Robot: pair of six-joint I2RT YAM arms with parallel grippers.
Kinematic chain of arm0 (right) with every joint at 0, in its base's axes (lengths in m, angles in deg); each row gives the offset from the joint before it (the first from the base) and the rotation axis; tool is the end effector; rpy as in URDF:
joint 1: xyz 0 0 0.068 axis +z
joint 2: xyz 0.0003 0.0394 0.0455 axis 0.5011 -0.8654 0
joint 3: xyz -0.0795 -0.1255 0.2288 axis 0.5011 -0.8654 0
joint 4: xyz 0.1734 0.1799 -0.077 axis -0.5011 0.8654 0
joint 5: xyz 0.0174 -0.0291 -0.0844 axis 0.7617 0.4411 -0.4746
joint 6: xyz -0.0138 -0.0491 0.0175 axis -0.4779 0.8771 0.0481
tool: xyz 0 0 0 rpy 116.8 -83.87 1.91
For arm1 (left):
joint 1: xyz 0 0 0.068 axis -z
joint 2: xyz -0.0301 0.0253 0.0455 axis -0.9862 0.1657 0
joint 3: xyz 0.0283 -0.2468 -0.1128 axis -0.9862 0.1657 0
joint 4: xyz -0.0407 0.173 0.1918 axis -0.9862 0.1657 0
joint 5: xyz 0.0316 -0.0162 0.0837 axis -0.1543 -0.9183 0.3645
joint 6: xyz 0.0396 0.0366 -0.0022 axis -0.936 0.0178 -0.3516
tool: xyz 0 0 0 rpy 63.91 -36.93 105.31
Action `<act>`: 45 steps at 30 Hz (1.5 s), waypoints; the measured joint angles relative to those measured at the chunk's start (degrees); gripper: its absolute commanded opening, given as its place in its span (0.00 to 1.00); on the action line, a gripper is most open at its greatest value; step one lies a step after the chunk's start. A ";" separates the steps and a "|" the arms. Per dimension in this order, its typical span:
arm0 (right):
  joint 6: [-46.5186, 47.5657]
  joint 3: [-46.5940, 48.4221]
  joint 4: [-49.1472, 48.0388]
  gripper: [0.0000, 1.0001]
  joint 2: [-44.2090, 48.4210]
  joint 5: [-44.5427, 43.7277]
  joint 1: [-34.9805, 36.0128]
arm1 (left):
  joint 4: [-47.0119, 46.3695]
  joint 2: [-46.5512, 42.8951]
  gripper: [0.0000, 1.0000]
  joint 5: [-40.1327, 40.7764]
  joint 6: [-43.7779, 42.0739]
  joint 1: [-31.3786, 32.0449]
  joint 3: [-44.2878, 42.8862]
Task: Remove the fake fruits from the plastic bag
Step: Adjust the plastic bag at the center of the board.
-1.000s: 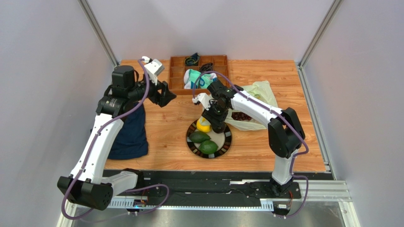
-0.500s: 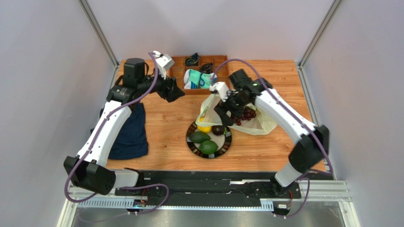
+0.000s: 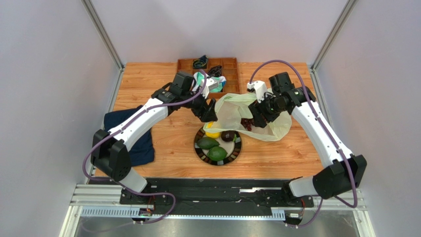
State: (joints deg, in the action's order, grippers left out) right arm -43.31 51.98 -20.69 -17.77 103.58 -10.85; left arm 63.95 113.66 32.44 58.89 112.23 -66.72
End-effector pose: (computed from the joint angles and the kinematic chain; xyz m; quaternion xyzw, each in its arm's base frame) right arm 0.2372 0.0936 0.3462 -0.3842 0.8836 0.1323 0.2328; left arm 0.2789 -0.1969 0.3193 0.3842 0.7915 -0.3624 0.3074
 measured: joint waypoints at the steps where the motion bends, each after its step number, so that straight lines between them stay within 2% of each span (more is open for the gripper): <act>1: -0.04 -0.07 -0.24 0.61 -1.20 -0.44 -0.63 | -0.15 0.83 0.82 1.22 0.31 -0.07 0.00; 8: -0.39 0.79 -3.54 0.54 -8.87 -1.75 -4.28 | -1.66 6.64 0.77 4.20 2.32 -0.37 -1.64; 12: -0.92 2.64 -5.99 0.53 -17.84 -4.13 -7.72 | -1.77 9.53 0.77 5.11 2.34 0.00 -2.84; 15: -1.18 3.58 -8.04 0.53 -22.71 -6.80 -10.40 | -1.62 9.57 0.49 5.90 2.25 0.17 -2.75; 16: -1.29 3.93 -8.66 0.54 -23.85 -7.82 -11.26 | -1.62 9.55 0.15 5.86 2.29 0.26 -2.75; 17: -1.33 4.35 -9.16 0.54 -24.70 -8.76 -11.96 | -1.62 9.55 0.00 5.70 2.05 0.31 -2.75; 22: -1.51 7.48 -12.00 0.59 -25.81 -14.01 -14.51 | -0.92 9.55 0.00 3.37 0.83 0.92 -3.13; 25: -1.51 8.11 -14.43 0.65 -25.77 -17.25 -15.30 | 0.20 9.55 0.00 1.88 0.83 1.49 -5.29; 30: -1.62 8.11 -18.18 0.67 -25.31 -23.85 -16.94 | 0.39 7.96 0.00 -1.07 0.85 1.92 -11.56; 33: -1.75 7.67 -19.10 0.66 -23.47 -26.47 -20.48 | 0.42 4.66 0.00 -3.30 0.83 1.97 -14.38; 37: -1.73 -2.43 -19.43 0.65 -13.33 -25.81 -25.53 | -0.04 -0.63 0.00 -7.43 0.85 2.36 -15.15; 41: 0.24 -16.65 -12.90 0.68 0.81 -22.91 -25.99 | 0.68 -3.48 0.00 -9.81 -0.72 4.61 -13.84; 45: 2.91 -15.50 -6.91 0.68 5.84 -13.62 -25.18 | 1.42 -3.96 0.00 -9.51 -2.69 7.06 -8.83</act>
State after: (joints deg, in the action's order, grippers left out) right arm -40.41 36.48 -27.59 -11.94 89.96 -36.03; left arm 65.37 109.71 22.94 56.20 119.29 -75.55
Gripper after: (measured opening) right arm 0.680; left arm 0.009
